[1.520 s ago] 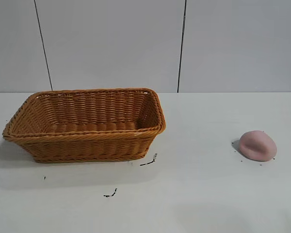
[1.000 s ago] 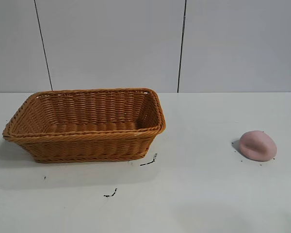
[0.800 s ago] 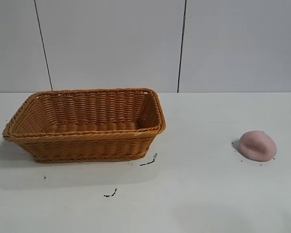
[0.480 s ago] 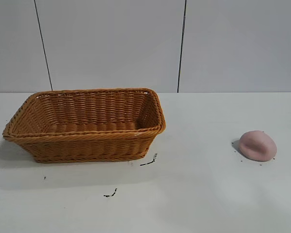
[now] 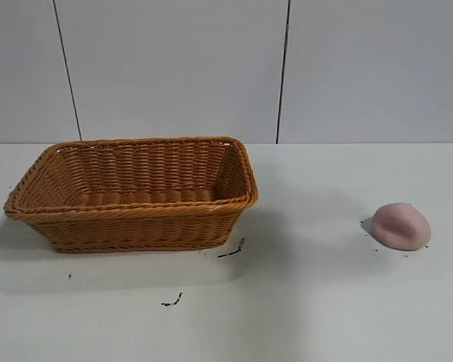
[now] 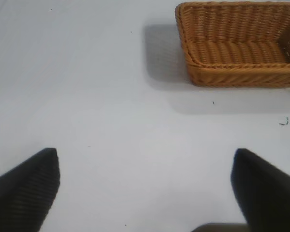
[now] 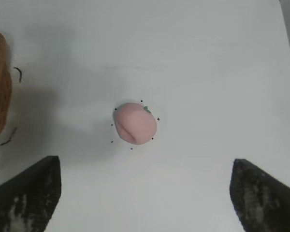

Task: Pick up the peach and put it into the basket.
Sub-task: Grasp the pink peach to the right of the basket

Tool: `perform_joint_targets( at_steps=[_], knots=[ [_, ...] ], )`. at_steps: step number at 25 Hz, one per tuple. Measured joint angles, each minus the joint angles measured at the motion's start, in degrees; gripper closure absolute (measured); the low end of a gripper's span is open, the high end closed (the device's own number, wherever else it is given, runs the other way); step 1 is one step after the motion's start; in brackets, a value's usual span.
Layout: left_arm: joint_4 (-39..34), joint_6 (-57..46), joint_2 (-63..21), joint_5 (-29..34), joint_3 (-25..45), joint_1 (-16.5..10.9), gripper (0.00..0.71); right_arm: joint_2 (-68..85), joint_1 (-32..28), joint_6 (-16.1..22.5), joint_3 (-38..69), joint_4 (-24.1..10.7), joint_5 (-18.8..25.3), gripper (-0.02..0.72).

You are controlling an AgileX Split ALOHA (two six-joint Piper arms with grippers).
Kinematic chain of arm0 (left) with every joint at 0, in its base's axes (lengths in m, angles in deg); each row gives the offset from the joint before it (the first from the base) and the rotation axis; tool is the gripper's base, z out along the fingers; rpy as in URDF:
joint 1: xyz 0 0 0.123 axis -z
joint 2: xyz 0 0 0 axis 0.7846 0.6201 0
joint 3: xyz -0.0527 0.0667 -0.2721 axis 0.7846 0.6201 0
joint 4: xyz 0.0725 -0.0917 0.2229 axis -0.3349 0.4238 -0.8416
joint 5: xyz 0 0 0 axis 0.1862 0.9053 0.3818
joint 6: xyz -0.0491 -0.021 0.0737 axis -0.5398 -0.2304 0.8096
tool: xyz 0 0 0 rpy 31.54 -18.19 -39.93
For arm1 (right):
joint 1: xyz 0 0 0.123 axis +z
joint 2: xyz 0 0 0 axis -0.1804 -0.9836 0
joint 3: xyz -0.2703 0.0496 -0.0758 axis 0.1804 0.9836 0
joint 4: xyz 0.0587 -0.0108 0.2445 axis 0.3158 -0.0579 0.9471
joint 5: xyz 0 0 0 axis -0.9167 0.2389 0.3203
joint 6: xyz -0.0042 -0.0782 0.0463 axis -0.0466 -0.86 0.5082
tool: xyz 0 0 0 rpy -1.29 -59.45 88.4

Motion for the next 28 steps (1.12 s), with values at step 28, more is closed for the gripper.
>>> perform_joint_targets(
  at_steps=[28],
  knots=[
    [0.0, 0.0, 0.0, 0.0, 0.0, 0.0, 0.017, -26.1, 1.3, 6.2, -0.3, -2.9, -19.8, 0.048]
  ],
)
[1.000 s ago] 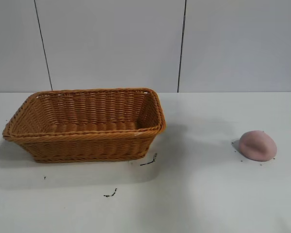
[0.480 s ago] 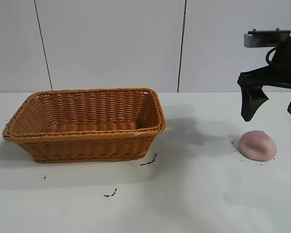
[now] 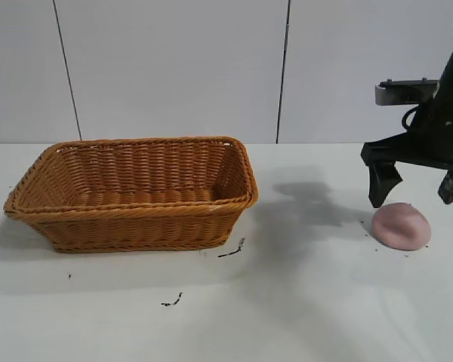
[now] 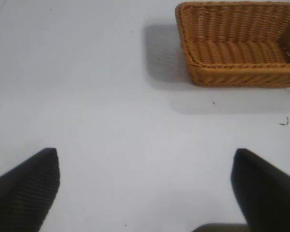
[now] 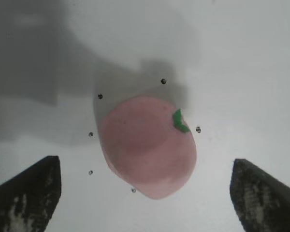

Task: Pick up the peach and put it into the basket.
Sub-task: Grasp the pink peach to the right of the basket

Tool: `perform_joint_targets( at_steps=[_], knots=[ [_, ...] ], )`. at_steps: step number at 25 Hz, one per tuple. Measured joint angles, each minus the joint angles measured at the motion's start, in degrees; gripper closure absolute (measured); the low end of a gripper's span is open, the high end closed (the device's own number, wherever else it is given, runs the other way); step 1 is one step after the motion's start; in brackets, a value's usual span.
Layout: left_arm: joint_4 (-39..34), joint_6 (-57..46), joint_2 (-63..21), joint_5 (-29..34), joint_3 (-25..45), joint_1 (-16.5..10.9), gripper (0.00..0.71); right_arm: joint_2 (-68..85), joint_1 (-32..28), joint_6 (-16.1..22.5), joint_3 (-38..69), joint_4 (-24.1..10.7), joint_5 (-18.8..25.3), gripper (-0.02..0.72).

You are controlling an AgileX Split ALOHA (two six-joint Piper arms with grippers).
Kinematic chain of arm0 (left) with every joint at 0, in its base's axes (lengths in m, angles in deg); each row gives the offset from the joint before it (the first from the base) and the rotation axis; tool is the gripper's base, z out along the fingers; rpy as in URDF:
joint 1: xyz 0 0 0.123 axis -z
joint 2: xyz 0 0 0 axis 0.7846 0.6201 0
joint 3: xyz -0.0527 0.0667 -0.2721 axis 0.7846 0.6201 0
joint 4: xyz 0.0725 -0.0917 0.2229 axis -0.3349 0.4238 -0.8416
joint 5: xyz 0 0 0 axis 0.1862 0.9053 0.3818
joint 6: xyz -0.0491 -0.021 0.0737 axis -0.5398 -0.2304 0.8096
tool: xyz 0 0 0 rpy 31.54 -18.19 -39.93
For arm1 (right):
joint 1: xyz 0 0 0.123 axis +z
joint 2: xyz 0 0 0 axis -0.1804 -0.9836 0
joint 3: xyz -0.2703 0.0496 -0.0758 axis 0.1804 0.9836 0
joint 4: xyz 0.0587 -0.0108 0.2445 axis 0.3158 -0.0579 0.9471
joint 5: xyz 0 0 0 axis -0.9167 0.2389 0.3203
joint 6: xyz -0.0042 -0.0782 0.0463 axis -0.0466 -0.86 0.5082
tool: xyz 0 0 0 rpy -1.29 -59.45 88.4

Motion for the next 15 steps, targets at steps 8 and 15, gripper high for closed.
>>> perform_joint_targets(
  at_steps=[8, 15],
  knots=[
    [0.0, 0.0, 0.0, 0.0, 0.0, 0.0, 0.017, -0.4, 0.0, 0.0, 0.0, -0.1, 0.4, 0.503],
    [0.0, 0.0, 0.0, 0.0, 0.0, 0.0, 0.017, 3.8, 0.0, 0.0, -1.9, -1.5, 5.1, 0.721]
  ],
)
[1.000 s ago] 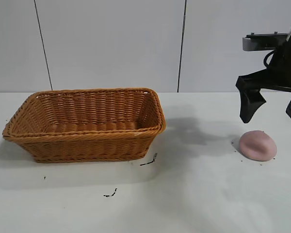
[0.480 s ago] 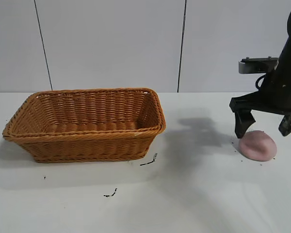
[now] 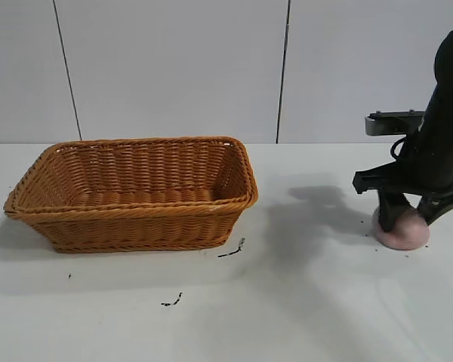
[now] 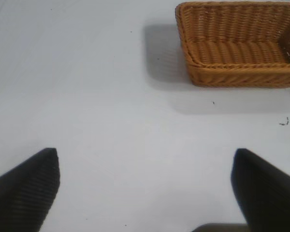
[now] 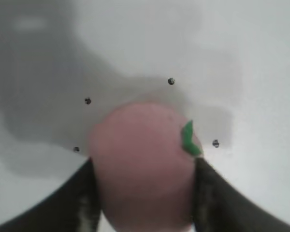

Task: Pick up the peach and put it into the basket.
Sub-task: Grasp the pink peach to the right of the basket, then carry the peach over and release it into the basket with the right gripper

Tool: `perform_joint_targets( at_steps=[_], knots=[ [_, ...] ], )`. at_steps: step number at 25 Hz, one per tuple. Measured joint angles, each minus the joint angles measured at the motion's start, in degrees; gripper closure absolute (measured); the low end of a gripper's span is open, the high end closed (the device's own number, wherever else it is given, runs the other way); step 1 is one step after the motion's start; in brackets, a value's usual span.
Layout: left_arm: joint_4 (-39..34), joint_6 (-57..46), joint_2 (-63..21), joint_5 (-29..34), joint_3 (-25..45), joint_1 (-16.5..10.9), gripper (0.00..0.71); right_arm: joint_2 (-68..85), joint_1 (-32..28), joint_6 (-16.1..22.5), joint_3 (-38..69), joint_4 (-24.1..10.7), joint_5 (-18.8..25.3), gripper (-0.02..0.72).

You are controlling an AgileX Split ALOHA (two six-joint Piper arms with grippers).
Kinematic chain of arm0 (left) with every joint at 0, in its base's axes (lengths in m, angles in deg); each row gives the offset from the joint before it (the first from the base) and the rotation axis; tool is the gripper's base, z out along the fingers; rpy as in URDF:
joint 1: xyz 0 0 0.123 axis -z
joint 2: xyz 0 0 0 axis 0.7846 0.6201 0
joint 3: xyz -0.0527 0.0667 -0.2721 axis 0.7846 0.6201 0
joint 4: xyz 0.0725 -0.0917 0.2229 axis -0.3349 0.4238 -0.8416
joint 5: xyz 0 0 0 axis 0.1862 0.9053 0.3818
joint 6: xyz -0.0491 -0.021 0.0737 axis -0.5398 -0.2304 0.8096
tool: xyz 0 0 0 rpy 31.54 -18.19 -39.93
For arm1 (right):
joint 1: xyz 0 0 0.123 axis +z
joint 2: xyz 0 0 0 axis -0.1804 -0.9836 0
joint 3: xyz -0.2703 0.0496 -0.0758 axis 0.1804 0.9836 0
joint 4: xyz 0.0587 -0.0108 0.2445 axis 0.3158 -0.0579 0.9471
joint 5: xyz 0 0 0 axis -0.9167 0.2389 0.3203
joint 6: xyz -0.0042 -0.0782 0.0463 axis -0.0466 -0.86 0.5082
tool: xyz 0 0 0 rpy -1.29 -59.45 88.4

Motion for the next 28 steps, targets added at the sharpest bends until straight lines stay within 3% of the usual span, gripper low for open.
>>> perform_joint_targets(
  at_steps=[10, 17, 21, 28],
  knots=[
    [0.0, 0.0, 0.0, 0.0, 0.0, 0.0, 0.017, 12.3, 0.1, -1.0, -19.0, 1.6, 17.7, 0.721],
    [0.0, 0.0, 0.0, 0.0, 0.0, 0.0, 0.017, 6.8, 5.7, -2.9, -32.5, 1.8, 24.5, 0.721],
    [0.0, 0.0, 0.0, 0.0, 0.0, 0.0, 0.017, 1.6, 12.6, -3.0, -40.7, 2.9, 27.1, 0.721],
    [0.0, 0.0, 0.0, 0.0, 0.0, 0.0, 0.017, -6.0, 26.1, -3.1, -47.2, 5.0, 26.1, 0.721]
  ],
)
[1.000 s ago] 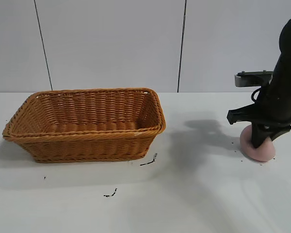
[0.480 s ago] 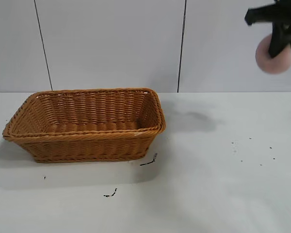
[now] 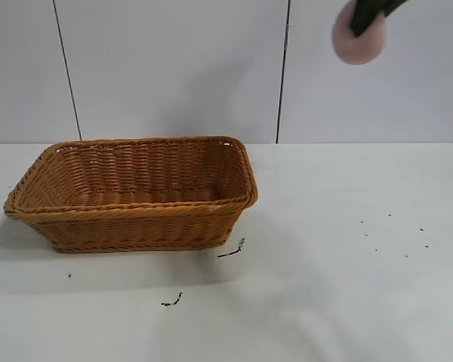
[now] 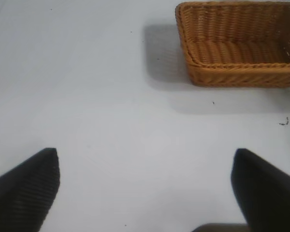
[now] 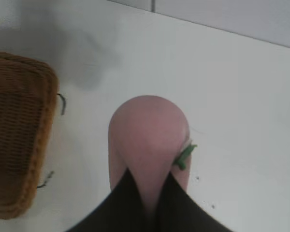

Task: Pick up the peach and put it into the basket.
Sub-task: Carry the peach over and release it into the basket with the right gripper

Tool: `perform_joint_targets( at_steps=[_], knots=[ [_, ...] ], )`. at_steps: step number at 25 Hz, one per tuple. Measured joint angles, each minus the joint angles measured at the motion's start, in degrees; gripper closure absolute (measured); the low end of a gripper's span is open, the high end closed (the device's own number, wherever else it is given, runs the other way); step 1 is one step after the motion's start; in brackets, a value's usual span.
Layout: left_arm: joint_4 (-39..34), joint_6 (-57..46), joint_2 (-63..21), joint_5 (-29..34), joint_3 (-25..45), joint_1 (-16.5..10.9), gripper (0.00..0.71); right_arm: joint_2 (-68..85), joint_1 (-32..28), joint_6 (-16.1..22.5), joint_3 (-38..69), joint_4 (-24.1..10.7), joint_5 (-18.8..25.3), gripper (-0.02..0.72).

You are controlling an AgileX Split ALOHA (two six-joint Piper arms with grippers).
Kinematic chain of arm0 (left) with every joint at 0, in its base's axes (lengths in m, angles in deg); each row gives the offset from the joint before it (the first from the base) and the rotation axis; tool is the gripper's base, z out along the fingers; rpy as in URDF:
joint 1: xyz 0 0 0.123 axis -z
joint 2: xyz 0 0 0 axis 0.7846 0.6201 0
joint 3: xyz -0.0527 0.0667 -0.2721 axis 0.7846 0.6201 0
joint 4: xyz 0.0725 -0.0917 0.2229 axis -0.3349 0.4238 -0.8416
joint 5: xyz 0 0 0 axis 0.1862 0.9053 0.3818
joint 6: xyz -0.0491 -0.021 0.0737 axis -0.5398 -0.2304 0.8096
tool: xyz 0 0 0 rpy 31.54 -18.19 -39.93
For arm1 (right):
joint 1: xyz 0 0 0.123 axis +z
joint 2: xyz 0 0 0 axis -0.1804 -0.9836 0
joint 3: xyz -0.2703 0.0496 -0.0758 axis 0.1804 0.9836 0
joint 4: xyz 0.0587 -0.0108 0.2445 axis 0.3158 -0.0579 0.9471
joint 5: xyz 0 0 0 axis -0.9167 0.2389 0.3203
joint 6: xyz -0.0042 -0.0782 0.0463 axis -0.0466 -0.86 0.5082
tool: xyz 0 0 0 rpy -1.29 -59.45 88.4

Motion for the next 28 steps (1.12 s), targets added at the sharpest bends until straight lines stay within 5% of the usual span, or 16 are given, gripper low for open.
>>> perform_joint_targets(
  at_steps=[5, 14, 17, 22, 28],
  knots=[
    [0.0, 0.0, 0.0, 0.0, 0.0, 0.0, 0.017, -7.2, 5.1, 0.0, -0.1, 0.2, -5.4, 0.721],
    [0.0, 0.0, 0.0, 0.0, 0.0, 0.0, 0.017, -19.0, 5.6, 0.0, -0.1, 0.5, -14.0, 0.703],
    [0.0, 0.0, 0.0, 0.0, 0.0, 0.0, 0.017, -20.7, 5.6, 0.0, -0.1, 0.6, -14.3, 0.552],
    [0.0, 0.0, 0.0, 0.0, 0.0, 0.0, 0.017, -20.9, 5.6, 0.0, -0.3, 0.5, -14.3, 0.097],
    [0.0, 0.0, 0.0, 0.0, 0.0, 0.0, 0.017, -20.9, 5.6, 0.0, -6.6, 0.3, -10.1, 0.015]
  ],
)
